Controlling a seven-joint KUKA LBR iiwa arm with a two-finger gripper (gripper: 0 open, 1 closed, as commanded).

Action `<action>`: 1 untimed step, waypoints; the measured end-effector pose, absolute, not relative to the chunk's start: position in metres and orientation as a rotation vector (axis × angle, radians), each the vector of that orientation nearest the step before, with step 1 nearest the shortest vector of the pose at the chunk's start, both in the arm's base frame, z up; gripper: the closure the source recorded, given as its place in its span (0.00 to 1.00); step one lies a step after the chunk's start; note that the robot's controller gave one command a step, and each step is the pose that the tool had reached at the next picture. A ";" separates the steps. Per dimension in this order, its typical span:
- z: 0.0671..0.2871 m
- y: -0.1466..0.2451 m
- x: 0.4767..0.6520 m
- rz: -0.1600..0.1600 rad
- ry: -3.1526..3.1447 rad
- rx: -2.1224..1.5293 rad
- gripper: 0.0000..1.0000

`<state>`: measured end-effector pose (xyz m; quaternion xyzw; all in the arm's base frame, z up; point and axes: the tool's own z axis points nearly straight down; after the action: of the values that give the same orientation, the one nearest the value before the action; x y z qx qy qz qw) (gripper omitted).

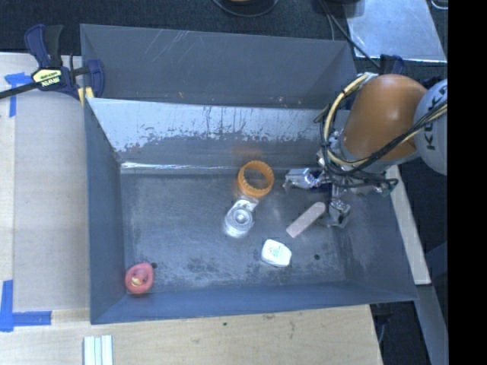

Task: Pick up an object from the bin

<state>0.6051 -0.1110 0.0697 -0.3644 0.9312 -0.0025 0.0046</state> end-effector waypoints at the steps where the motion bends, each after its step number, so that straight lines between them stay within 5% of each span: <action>1: 0.073 -0.104 0.600 0.001 2.877 -1.258 1.00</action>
Offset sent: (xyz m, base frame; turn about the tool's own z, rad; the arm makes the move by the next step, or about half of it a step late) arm 0.0000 0.0000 0.0000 0.0000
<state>0.5999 -0.1039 0.0726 -0.4006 0.9162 0.0004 0.0010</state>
